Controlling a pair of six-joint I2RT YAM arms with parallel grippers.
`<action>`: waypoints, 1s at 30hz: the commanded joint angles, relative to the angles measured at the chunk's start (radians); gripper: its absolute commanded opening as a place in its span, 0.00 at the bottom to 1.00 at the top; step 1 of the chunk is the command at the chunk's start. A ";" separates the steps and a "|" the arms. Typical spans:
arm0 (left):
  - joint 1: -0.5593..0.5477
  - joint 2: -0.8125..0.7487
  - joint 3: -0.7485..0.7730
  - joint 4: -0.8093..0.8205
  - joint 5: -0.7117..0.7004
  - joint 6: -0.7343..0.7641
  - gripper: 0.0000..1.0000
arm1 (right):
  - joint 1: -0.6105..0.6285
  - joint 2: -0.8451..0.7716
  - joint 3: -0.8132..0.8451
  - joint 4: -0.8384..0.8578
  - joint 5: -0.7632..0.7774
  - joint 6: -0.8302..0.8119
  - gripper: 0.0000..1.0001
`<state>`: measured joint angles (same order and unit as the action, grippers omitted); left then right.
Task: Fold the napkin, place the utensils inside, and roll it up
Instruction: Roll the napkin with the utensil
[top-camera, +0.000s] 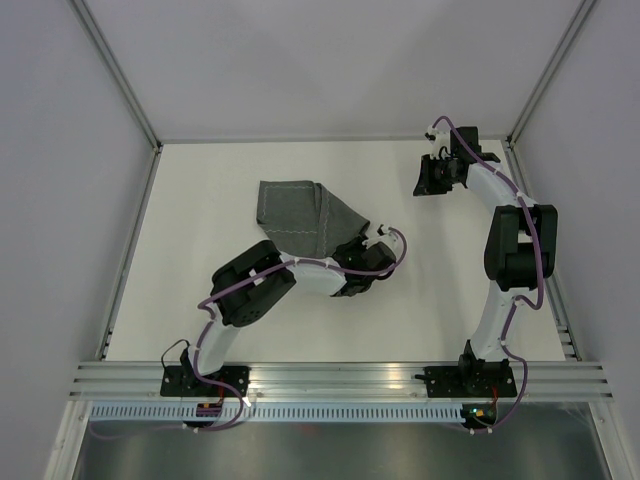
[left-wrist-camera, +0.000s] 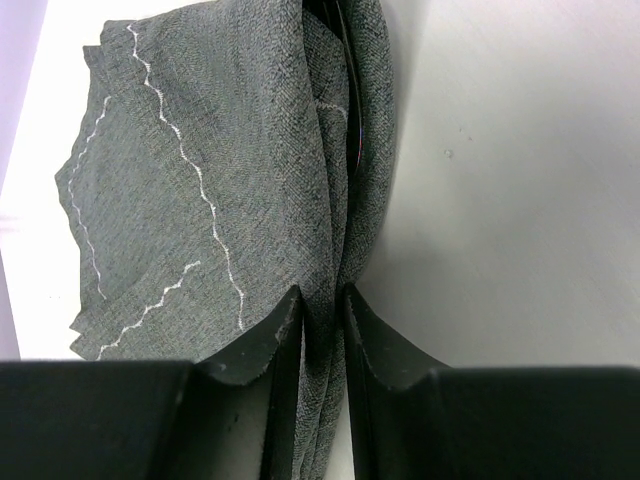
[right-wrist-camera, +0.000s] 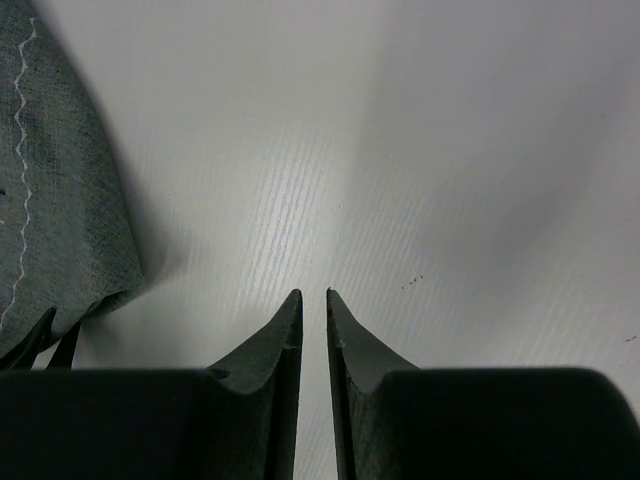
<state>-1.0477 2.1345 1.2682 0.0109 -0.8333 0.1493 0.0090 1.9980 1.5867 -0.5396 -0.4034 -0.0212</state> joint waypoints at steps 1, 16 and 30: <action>0.028 0.070 -0.009 -0.126 0.154 -0.013 0.25 | -0.003 0.015 0.044 -0.013 -0.018 0.015 0.21; 0.051 0.068 0.048 -0.226 0.270 -0.024 0.03 | -0.003 0.001 0.039 -0.022 -0.026 -0.005 0.20; 0.046 0.007 0.039 -0.241 0.359 -0.024 0.02 | -0.001 -0.067 -0.037 0.001 -0.009 -0.068 0.20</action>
<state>-0.9970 2.1292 1.3399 -0.1268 -0.6758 0.1551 0.0090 1.9942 1.5684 -0.5491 -0.4126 -0.0647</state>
